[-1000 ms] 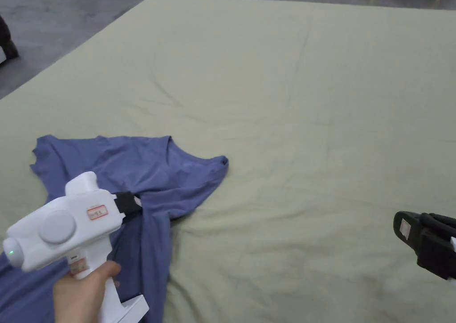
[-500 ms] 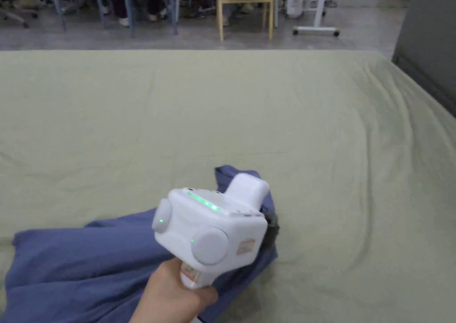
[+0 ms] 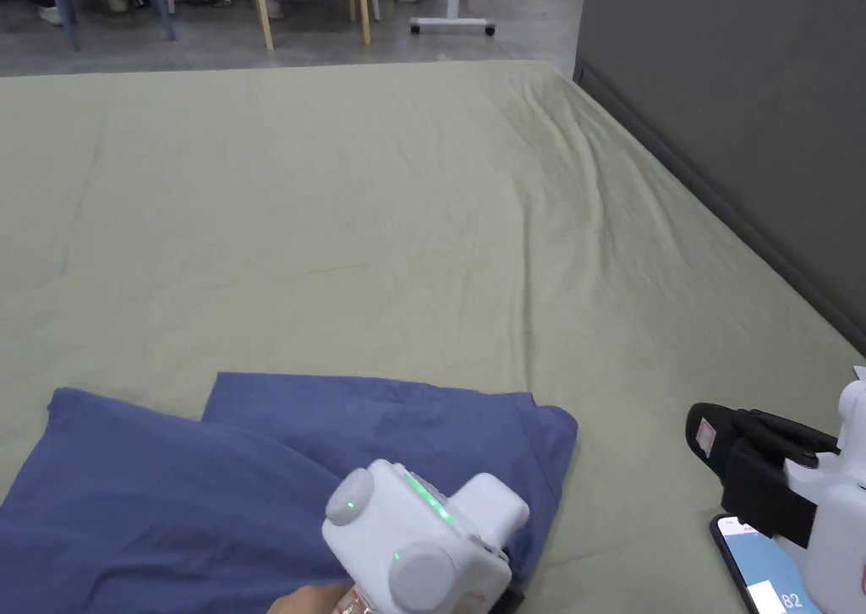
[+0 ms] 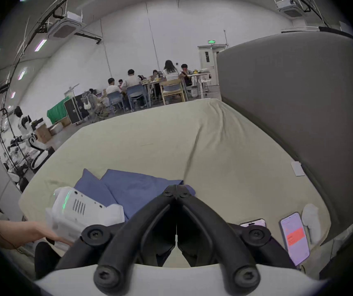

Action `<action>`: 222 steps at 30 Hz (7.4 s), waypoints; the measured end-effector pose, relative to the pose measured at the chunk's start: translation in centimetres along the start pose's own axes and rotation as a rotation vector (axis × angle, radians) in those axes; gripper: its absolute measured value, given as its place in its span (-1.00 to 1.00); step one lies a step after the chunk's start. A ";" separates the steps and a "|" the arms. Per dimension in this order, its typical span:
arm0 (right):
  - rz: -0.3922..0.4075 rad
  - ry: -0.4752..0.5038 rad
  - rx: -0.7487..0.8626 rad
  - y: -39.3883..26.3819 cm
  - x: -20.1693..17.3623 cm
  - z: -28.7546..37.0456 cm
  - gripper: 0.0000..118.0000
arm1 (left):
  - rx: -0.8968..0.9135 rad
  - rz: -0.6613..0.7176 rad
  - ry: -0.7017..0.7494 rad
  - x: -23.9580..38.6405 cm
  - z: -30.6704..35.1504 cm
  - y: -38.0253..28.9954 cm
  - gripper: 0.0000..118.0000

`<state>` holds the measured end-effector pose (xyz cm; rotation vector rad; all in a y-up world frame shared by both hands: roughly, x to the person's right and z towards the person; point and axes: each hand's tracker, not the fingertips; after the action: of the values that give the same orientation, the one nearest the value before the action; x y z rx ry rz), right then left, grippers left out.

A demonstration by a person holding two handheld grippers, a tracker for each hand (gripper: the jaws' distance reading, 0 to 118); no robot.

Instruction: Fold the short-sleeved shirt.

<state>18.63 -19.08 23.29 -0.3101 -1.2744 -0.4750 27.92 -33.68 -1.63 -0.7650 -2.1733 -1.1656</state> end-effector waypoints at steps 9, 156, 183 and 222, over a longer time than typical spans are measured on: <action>0.031 0.051 0.027 2.0 -1.5 0.7 -0.95 | 0.444 0.494 0.362 -3.9 19.0 -12.4 0.49; -0.092 -0.077 -0.439 -10.2 5.6 -8.1 -0.15 | 0.110 0.840 0.589 -11.5 20.5 -30.7 0.28; 0.080 -0.017 -0.398 -7.0 -1.8 -2.4 -0.96 | 0.203 0.824 0.617 -7.4 23.5 -26.4 0.59; -0.043 -0.020 -0.416 -0.5 2.3 -13.0 -0.74 | 0.282 0.862 0.604 -14.8 24.9 -19.8 -0.80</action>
<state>29.79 -26.09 22.00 -0.6378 -1.1975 -0.7766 19.23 -24.71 -34.41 -0.9262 -1.2413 -0.5181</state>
